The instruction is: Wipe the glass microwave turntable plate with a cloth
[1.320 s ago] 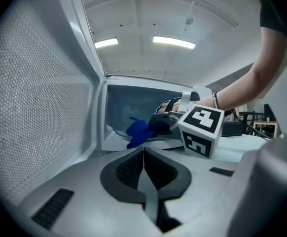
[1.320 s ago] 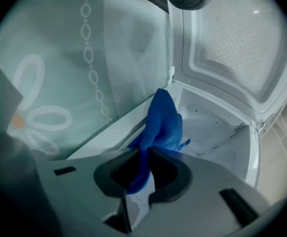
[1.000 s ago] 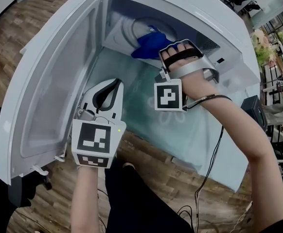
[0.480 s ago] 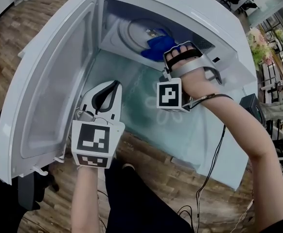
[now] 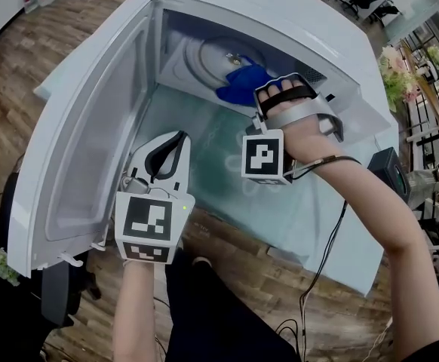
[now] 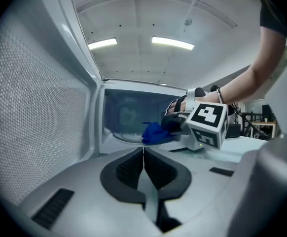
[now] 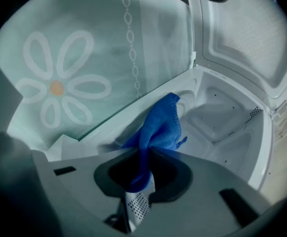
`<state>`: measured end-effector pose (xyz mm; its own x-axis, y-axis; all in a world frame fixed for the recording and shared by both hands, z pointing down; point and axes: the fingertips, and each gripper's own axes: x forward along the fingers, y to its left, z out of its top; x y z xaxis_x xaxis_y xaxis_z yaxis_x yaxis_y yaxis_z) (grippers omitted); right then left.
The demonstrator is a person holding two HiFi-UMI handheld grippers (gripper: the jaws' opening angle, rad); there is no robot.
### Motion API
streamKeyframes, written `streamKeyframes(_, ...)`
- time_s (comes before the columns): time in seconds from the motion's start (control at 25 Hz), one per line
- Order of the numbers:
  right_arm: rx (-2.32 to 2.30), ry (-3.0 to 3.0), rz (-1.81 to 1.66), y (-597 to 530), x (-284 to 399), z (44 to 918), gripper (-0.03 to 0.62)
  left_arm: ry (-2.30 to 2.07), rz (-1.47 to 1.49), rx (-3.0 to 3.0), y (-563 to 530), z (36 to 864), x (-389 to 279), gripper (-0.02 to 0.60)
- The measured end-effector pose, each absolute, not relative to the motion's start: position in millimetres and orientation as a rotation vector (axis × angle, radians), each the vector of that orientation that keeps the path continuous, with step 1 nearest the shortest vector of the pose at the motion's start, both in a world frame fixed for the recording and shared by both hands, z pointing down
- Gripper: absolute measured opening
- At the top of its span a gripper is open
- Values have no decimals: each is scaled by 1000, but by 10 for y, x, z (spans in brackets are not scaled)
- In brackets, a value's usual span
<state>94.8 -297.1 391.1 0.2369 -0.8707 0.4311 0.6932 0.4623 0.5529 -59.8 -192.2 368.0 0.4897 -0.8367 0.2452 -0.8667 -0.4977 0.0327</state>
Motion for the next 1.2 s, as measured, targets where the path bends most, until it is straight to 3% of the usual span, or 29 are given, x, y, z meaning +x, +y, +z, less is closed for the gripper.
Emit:
streamKeyframes(0.56,309,-975,-1045,-2282,923,3469,48,-1469,321,2576,-1711,3356,-546,8)
streamKeyframes(0.96,594,-1545,-656,-1430,1046,2810,48,-1391,351,2649,-1295,2866,-228,8)
streamKeyframes(1.2,920,-1946,-256,-970,1358,2334,48,-1314,353,2794,-1047,2406,117,8)
